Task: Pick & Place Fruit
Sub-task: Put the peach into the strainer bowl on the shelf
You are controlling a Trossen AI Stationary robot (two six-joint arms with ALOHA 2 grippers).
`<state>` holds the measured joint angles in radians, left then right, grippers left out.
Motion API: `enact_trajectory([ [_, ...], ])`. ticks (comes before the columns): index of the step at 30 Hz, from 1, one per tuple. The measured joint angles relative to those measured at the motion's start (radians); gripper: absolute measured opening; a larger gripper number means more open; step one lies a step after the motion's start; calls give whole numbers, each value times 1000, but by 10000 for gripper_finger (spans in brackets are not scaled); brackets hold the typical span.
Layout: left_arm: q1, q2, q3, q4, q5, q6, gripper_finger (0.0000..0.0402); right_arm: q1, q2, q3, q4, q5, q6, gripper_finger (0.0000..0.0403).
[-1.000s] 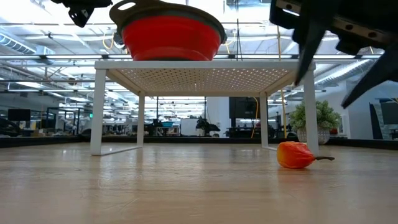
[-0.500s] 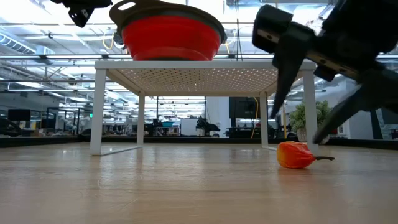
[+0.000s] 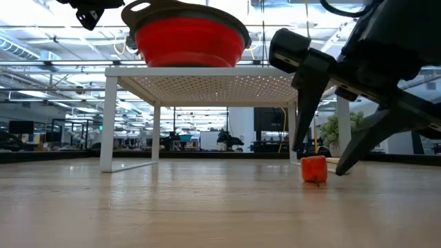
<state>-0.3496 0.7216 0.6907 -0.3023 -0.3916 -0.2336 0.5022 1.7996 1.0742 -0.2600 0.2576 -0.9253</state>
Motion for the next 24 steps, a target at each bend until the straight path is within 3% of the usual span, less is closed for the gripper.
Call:
enact_trajectory([
  [11,0,0,0,1,1,1,2,-66,0,0,3,-122,62,188],
  [17,0,0,0,0,1,1,16,-91,0,0,-4,-209,113,152],
  [24,0,0,0,0,1,1,19,-92,0,0,-13,-209,181,101],
])
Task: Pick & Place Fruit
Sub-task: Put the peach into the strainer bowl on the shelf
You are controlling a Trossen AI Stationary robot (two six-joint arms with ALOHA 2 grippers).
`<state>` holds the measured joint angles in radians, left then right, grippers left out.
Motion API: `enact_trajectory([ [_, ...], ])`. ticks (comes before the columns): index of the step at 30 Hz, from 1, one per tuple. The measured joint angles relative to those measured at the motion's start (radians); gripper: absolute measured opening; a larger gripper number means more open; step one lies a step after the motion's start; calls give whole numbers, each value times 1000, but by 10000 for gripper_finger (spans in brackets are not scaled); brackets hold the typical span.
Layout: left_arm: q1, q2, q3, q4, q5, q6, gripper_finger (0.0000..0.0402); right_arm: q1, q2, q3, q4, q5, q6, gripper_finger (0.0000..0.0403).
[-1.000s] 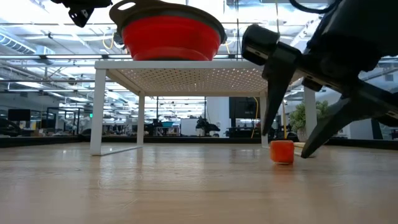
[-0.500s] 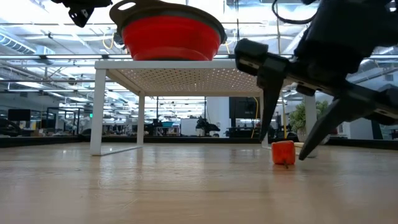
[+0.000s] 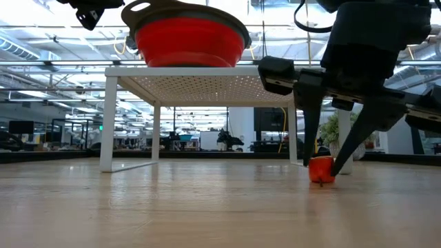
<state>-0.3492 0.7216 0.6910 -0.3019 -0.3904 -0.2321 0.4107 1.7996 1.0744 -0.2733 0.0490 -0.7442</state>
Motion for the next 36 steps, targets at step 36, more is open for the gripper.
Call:
enact_trajectory([
  [36,-130,47,1,267,42,139,19,108,-310,-1,304,1,425,73],
])
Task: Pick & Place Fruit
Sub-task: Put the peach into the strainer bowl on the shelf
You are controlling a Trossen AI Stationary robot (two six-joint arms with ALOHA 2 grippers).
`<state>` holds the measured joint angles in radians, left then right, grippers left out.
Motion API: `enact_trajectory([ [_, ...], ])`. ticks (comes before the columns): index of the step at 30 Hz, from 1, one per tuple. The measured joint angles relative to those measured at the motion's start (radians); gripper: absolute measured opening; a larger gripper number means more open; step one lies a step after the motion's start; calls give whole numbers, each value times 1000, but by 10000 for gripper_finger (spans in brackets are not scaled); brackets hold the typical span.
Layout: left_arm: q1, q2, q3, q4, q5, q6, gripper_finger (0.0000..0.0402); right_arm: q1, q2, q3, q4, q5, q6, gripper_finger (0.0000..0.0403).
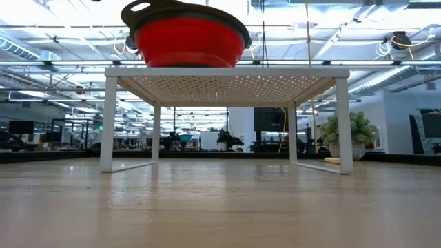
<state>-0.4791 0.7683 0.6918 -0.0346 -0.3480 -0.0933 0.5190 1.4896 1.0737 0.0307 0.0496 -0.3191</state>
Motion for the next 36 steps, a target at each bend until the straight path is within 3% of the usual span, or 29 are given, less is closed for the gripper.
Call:
enact_trajectory([
  [15,-46,364,0,570,-56,324,19,-56,-92,0,361,1,29,73],
  [21,-45,462,0,756,-106,479,19,-110,-91,0,442,3,169,73],
  [27,-37,510,18,818,-108,538,19,-169,-91,0,496,5,352,73],
  [31,-30,541,61,819,-108,556,25,-202,-90,0,489,4,389,73],
  [36,-19,579,116,807,-107,588,69,-213,-90,0,485,1,387,73],
])
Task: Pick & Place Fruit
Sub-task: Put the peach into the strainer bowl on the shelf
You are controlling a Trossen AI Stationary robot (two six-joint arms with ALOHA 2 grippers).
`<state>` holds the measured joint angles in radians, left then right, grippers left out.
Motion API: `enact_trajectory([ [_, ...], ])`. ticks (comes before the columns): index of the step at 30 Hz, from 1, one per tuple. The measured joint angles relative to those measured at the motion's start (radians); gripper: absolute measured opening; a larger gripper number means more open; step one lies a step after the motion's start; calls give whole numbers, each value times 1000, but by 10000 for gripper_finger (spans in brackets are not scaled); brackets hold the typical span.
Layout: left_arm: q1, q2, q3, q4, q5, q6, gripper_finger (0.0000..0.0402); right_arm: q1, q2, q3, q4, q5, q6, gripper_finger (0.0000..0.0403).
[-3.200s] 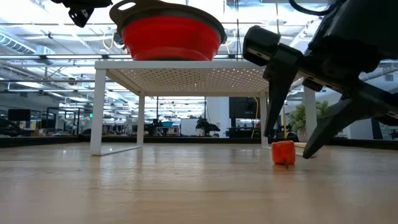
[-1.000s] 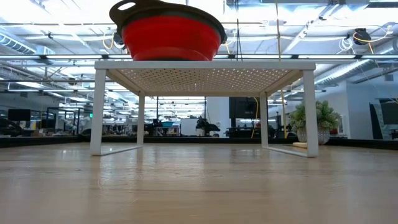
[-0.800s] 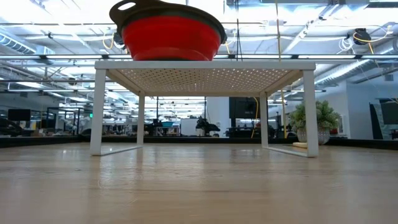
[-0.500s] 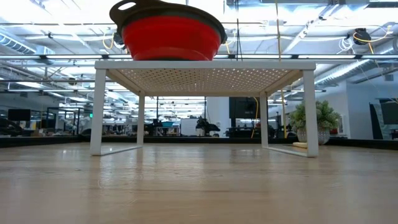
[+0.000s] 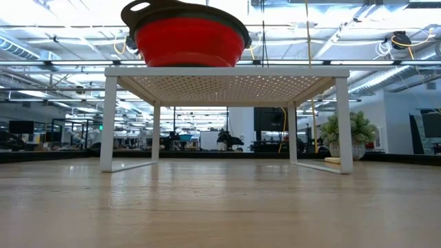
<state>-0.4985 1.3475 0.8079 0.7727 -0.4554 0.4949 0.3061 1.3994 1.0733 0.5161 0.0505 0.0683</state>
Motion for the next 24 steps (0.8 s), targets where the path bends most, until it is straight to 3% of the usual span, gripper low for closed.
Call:
enact_trajectory([
  [8,16,38,56,-44,18,-33,197,1,0,0,-22,0,-51,73],
  [13,27,39,67,-41,19,-81,253,1,9,0,-16,0,-54,73],
  [18,44,39,67,-38,43,-135,273,1,38,0,-6,0,-59,73],
  [24,53,44,67,-44,77,-165,259,1,69,0,-1,0,-77,73],
])
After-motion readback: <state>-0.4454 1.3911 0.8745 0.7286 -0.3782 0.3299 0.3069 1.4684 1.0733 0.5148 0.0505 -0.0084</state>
